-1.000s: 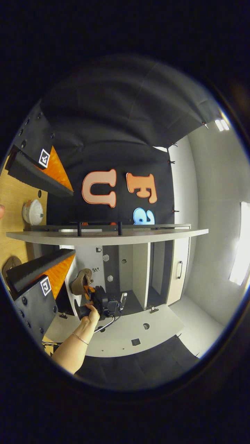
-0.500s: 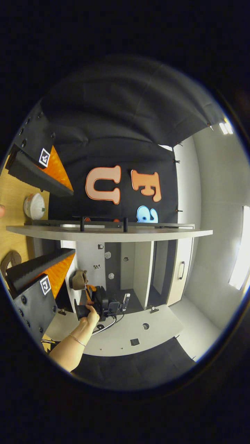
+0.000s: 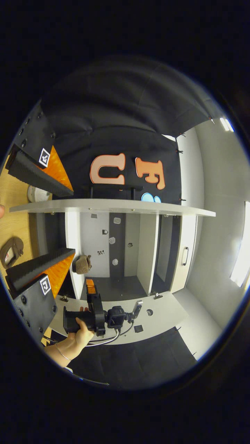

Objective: Grab one shoe with the right hand and put it into the shoe cabinet, grab the other shoe with the left hand and put it into the shoe cabinet; then close the right door with the right hand and the left door with the left hand.

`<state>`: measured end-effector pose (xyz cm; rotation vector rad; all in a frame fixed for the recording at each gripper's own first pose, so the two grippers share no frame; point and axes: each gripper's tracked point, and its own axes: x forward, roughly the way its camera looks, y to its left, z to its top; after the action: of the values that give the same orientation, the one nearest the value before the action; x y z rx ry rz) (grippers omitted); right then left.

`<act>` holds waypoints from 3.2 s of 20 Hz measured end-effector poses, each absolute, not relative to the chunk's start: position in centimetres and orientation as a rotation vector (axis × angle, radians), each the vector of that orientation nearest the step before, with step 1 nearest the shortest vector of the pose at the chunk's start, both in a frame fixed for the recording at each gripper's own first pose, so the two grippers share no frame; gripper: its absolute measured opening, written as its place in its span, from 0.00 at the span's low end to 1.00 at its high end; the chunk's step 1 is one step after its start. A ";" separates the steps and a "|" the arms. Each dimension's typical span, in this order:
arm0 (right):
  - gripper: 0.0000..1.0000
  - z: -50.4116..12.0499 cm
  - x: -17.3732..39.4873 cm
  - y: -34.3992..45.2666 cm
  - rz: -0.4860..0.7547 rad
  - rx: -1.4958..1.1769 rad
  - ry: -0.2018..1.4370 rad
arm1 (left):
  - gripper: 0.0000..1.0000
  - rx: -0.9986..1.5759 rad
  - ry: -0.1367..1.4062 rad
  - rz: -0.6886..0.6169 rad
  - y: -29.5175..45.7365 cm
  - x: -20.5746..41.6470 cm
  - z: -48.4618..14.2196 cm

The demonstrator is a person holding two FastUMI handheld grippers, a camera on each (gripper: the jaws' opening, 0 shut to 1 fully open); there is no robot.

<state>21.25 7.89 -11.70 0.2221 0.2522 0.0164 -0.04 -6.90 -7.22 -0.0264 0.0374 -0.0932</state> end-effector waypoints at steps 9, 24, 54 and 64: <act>0.93 -11.5 10.8 5.7 0.018 0.132 0.110 | 0.97 -0.072 0.204 -0.126 -11.5 1.7 -16.5; 0.93 -13.7 5.2 4.5 0.028 0.101 0.076 | 0.98 -0.079 0.631 -0.109 -14.8 -0.7 -39.4; 0.92 -18.0 4.6 2.1 0.089 0.180 0.117 | 0.06 -0.194 1.014 -0.121 -16.8 -1.6 -49.5; 0.92 -16.6 3.6 2.0 0.101 0.183 0.089 | 0.06 -0.176 0.801 -0.122 -18.0 4.6 -36.3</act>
<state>3.57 2.05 -16.64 0.1826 0.0888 0.1006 4.59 -17.97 -36.30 -0.1762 0.8007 -0.1219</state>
